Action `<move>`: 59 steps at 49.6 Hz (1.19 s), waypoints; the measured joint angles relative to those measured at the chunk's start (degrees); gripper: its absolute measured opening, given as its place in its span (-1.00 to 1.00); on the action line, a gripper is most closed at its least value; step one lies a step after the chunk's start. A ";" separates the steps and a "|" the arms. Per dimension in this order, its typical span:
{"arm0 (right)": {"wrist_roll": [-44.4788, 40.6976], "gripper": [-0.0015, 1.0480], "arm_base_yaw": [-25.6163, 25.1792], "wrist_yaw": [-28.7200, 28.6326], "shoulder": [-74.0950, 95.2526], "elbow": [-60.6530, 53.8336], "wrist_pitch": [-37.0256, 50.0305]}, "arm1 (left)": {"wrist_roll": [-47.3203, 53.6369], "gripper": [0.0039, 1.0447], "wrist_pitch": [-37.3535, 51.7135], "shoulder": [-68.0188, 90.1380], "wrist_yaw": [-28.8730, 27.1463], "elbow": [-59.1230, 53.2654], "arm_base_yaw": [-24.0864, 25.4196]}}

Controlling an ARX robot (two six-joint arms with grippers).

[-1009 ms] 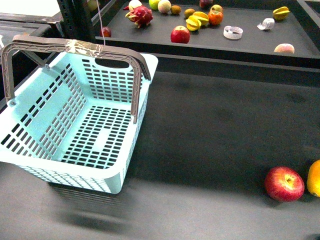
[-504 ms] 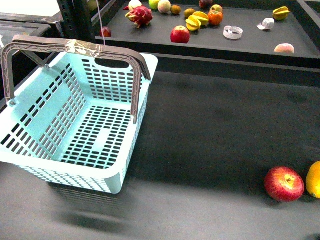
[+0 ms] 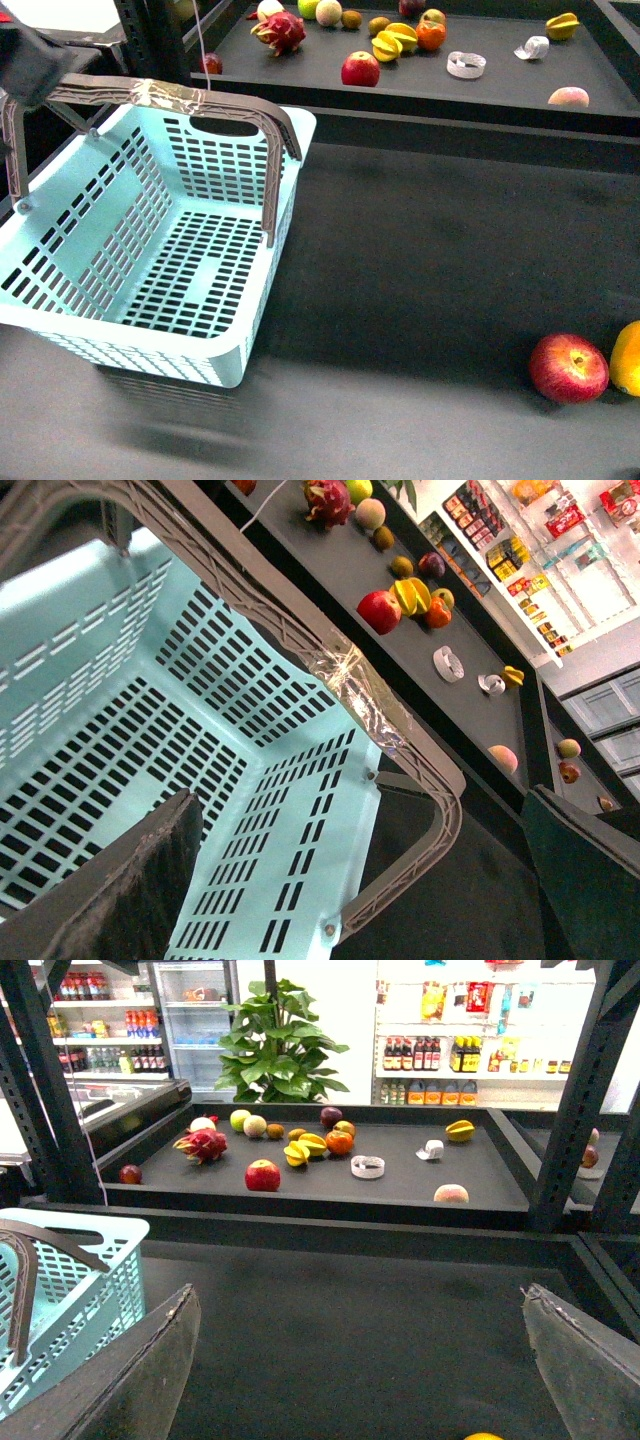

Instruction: Pick mango with right arm and hold basket with left

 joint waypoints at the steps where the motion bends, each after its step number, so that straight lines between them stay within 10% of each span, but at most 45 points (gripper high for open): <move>1: 0.00 0.84 0.00 0.00 0.00 0.00 0.00 | -0.83 0.89 0.11 2.45 0.02 1.84 -0.20; 38: 0.00 0.84 0.00 0.00 0.00 0.00 0.00 | -8.61 0.89 -9.07 34.12 -1.51 38.36 -3.61; 59: 0.00 0.84 0.00 0.00 0.00 0.00 0.00 | -11.23 -0.30 -18.86 32.30 -0.66 41.88 -5.42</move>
